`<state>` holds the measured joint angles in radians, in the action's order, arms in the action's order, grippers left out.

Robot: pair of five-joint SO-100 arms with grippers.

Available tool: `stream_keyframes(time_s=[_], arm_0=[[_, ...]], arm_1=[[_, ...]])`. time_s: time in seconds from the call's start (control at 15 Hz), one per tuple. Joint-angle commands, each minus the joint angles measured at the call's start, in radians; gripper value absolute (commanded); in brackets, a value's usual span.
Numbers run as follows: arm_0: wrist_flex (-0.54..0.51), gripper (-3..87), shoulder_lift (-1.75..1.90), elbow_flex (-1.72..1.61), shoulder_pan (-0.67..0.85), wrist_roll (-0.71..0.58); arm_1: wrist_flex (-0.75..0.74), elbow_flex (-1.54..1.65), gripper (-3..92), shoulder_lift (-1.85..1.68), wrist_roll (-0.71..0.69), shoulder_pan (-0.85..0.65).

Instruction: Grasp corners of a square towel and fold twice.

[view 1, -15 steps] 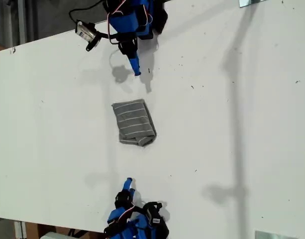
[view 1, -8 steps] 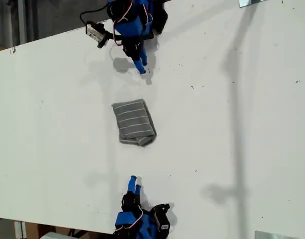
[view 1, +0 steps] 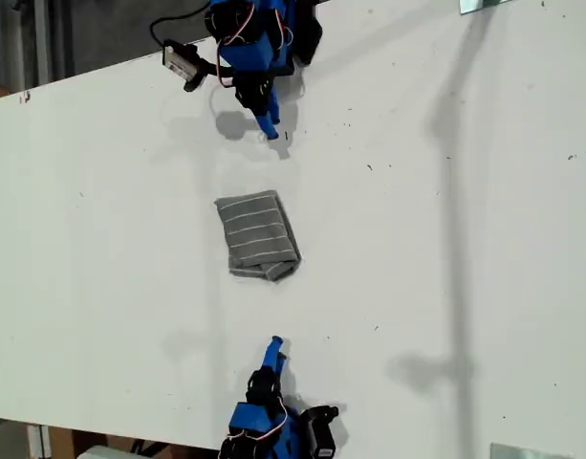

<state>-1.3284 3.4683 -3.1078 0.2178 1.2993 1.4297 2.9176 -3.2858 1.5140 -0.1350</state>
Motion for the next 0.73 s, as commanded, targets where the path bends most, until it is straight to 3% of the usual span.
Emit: stream_keyframes(time_s=[0.0, 0.13, 0.2, 0.67], arm_0=[[0.014, 19.8, 0.003, -0.006, -0.014, -0.067], [0.018, 18.9, 0.003, -0.009, -0.012, -0.224], [0.02, 18.7, 0.003, -0.009, -0.012, -0.242], [0.02, 17.3, 0.003, -0.009, -0.012, -0.238]], arm_1=[[0.011, -0.025, 16.3, 0.002, -0.015, -0.008], [0.011, -0.025, 16.3, 0.002, -0.015, -0.005], [0.011, -0.025, 16.3, 0.002, -0.015, -0.003], [0.011, -0.025, 16.2, 0.002, -0.015, -0.003]])
